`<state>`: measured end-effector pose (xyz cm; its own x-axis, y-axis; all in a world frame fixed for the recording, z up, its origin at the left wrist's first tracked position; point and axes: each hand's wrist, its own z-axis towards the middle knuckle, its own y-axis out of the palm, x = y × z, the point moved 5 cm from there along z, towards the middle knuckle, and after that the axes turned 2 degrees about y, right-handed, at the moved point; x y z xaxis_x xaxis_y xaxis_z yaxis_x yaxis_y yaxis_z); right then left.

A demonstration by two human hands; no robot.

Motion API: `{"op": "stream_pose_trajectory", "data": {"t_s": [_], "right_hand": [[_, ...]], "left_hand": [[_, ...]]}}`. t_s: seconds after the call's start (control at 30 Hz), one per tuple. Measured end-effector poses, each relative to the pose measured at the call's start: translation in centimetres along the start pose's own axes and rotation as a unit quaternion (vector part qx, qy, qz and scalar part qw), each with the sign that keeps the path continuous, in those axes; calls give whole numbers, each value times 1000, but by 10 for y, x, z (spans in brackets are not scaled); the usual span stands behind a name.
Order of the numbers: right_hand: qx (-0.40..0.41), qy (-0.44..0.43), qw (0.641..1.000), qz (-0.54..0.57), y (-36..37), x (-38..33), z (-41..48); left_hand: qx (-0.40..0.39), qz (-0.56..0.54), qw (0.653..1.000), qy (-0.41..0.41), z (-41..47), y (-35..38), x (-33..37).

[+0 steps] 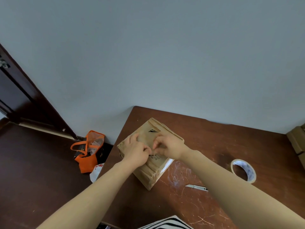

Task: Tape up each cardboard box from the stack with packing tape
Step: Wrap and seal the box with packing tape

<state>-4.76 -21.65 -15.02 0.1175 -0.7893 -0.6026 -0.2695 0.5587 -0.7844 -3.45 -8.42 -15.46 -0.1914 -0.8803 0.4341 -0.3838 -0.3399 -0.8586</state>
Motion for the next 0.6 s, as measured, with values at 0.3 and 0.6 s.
{"op": "stream_pose_trajectory", "data": {"t_s": [0.3, 0.6], "right_hand": [[29, 10, 999, 23, 3, 5, -8], [47, 19, 997, 63, 3, 10, -13]], "left_hand": [[32, -3, 999, 29, -6, -5, 16], [6, -366, 922, -123, 1, 9, -4]]}}
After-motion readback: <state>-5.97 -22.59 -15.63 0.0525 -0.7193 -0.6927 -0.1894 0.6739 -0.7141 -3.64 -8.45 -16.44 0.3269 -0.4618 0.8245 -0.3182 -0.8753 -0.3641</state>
